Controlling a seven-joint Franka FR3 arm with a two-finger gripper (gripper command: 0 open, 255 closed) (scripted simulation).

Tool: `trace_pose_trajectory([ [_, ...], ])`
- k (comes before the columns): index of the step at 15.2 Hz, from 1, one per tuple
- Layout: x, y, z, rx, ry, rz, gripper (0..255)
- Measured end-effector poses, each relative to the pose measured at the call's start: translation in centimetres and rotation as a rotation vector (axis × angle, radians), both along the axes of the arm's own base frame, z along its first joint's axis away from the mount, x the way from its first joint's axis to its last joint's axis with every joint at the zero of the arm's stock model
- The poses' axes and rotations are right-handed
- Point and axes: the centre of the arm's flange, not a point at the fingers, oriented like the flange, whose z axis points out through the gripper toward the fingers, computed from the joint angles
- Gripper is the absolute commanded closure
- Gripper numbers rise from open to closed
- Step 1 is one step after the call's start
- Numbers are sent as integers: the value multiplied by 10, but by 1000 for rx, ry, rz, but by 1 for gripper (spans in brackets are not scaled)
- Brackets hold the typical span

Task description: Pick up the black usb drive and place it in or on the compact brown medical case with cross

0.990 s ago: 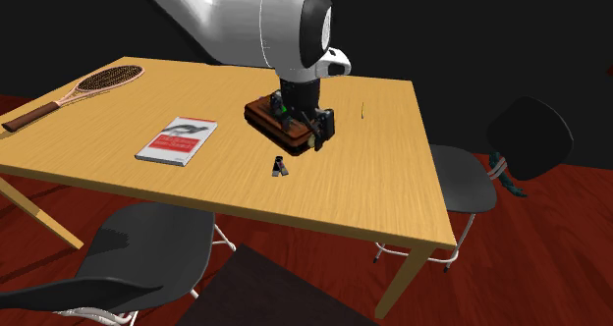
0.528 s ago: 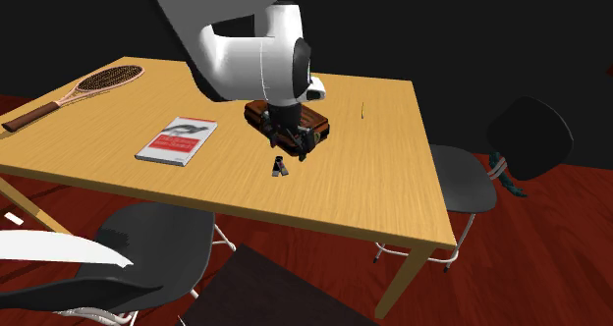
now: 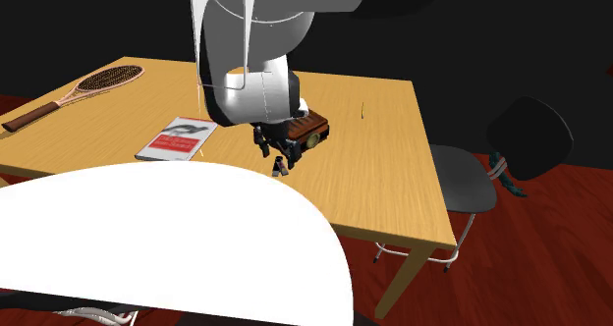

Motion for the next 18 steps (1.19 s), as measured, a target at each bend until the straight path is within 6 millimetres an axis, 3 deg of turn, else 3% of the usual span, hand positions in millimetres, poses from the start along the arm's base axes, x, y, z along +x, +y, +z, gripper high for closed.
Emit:
trace_pose_trajectory([
  [8, 1, 4, -43, -2, 1, 1, 0],
  [14, 2, 4, -46, -1, 1, 1, 0],
  [15, 2, 4, -46, -1, 1, 1, 255],
  [18, 2, 5, -44, 0, -2, 2, 255],
])
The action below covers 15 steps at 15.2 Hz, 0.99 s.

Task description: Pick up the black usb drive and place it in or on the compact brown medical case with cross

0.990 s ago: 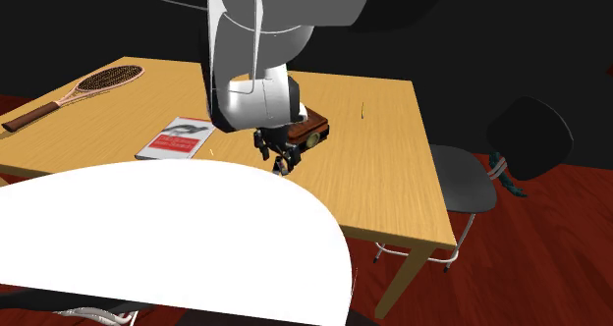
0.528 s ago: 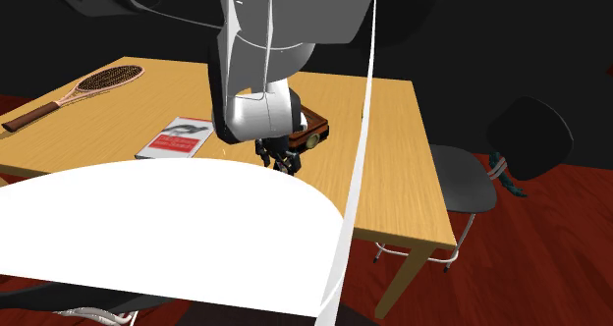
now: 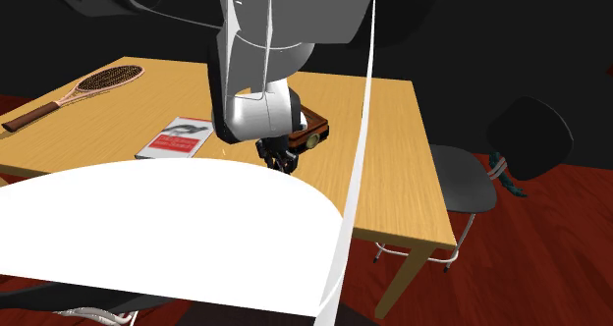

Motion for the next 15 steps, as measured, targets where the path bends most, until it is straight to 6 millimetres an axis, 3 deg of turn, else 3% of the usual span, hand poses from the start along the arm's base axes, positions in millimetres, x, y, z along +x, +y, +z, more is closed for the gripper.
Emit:
trace_pose_trajectory([
  [8, 0, 0, 2, -1, 1, 0, 255],
  [15, -1, 0, 35, -1, 3, -1, 255],
])
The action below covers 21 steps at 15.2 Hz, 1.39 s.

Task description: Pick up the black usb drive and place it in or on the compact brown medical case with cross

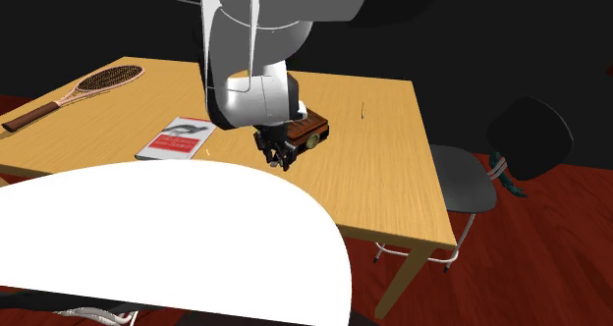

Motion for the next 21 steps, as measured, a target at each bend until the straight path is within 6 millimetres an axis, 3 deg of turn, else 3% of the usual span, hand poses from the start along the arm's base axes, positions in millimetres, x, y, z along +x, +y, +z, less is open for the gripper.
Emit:
trace_pose_trajectory([
  [13, 1, -1, 69, 0, 0, 0, 255],
  [14, 1, -1, 70, 0, -1, 0, 0],
  [17, -4, -3, 55, -4, -4, 12, 0],
  [21, -15, -3, 9, -12, -16, 47, 0],
])
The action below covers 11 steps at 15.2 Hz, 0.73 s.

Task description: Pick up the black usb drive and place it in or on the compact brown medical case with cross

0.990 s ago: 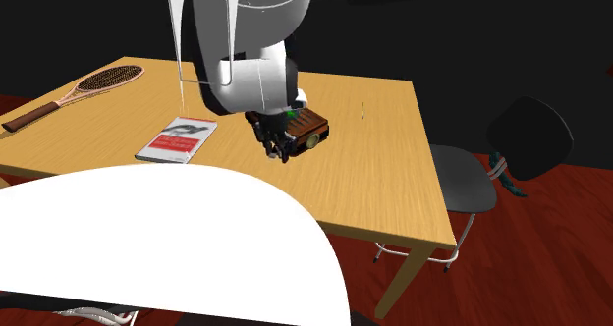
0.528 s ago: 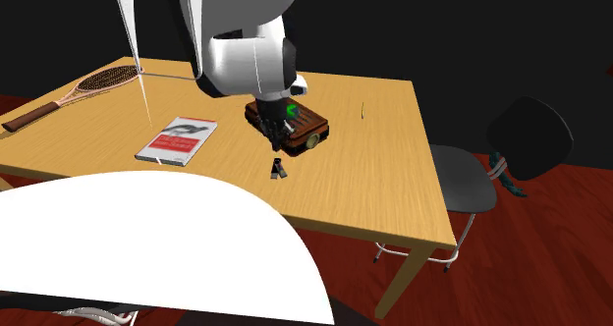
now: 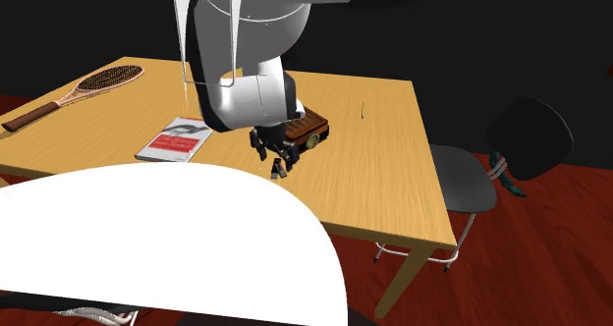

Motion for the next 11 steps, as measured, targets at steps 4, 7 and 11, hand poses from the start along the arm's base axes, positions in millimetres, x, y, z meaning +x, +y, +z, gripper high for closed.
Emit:
trace_pose_trajectory([
  [4, 0, 1, -22, 0, -3, 7, 0],
  [7, 0, 0, -39, 0, -3, 7, 0],
  [11, 1, 1, -46, 0, -3, 7, 0],
])
